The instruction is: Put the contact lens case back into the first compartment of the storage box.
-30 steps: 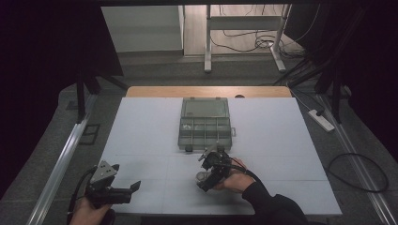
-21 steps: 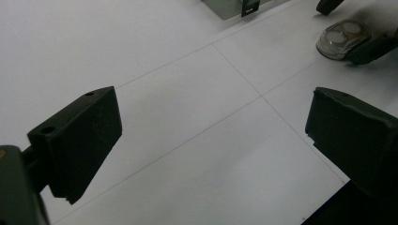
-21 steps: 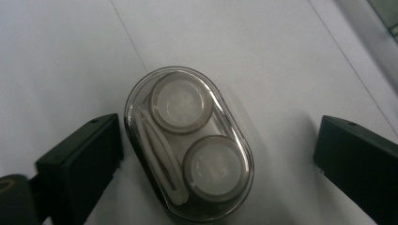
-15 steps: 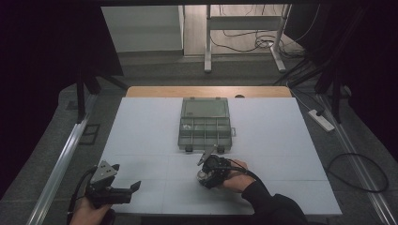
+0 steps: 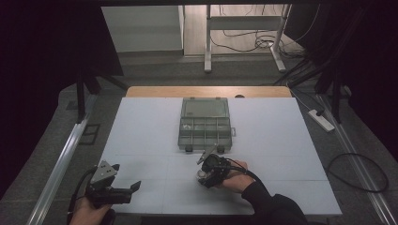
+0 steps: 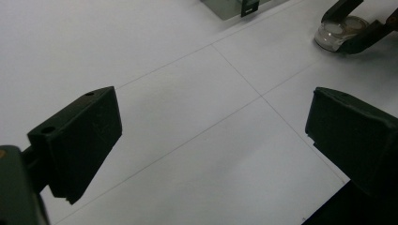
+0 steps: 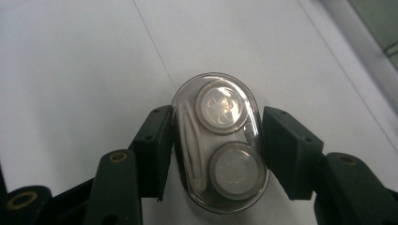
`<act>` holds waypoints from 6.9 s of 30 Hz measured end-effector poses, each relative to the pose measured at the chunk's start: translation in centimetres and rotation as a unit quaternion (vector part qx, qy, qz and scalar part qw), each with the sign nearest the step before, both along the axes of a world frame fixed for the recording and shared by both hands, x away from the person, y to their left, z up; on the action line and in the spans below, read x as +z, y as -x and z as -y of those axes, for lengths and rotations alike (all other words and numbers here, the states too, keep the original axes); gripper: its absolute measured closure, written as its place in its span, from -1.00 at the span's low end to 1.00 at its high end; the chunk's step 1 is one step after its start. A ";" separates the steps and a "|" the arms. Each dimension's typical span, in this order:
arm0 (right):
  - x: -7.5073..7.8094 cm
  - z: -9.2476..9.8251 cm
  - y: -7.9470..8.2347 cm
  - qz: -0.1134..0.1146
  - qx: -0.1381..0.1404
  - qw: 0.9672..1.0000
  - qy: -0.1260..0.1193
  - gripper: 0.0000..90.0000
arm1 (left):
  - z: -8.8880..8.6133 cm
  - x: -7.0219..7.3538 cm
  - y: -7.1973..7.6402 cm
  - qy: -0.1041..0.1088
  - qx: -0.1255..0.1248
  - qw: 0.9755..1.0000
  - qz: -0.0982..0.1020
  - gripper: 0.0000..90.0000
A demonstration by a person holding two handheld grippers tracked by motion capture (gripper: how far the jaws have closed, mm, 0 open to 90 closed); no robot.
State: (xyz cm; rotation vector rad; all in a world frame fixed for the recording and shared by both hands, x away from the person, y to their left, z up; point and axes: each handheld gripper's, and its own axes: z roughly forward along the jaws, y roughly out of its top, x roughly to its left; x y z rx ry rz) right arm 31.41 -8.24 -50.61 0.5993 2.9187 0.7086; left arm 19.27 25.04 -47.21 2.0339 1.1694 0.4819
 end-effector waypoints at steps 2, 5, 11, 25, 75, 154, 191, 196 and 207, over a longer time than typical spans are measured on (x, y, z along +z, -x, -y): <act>0.3 0.0 0.0 -0.001 -0.005 1.000 -0.013 0.01 | 0.0 0.0 0.0 0.000 0.000 1.000 0.000 -0.91; 0.7 0.1 -0.1 -0.002 -0.008 1.000 -0.025 0.02 | 0.0 0.0 0.0 0.000 0.000 1.000 0.000 -0.91; 1.5 0.4 -0.6 -0.006 -0.025 0.998 -0.049 0.04 | 0.0 0.0 0.0 -0.001 0.000 1.000 -0.001 -0.91; 2.9 0.5 -2.2 -0.012 -0.056 0.995 -0.086 0.06 | 0.0 0.0 -0.1 0.000 0.001 1.000 -0.001 -0.91; 3.8 -2.9 -8.5 0.017 -0.142 0.981 -0.133 0.08 | 0.0 0.0 -0.1 0.000 -0.004 1.000 0.001 -0.92; 1.8 -8.7 -16.1 0.063 -0.229 0.965 -0.111 -0.03 | 0.1 0.0 -0.2 -0.004 -0.006 1.000 0.002 -0.92; 3.0 -6.2 -13.2 0.007 -0.147 0.982 -0.116 -0.80 | 0.1 0.0 -0.2 -0.003 -0.002 1.000 0.000 -0.92; 2.9 -5.5 -12.7 0.004 -0.144 0.983 -0.117 -0.82 | 0.1 0.0 -0.3 -0.003 -0.001 1.000 0.000 -0.92; 3.2 -3.9 -11.5 0.007 -0.135 0.985 -0.109 -0.89 | 0.1 0.0 -0.3 -0.002 0.001 1.000 -0.002 -0.92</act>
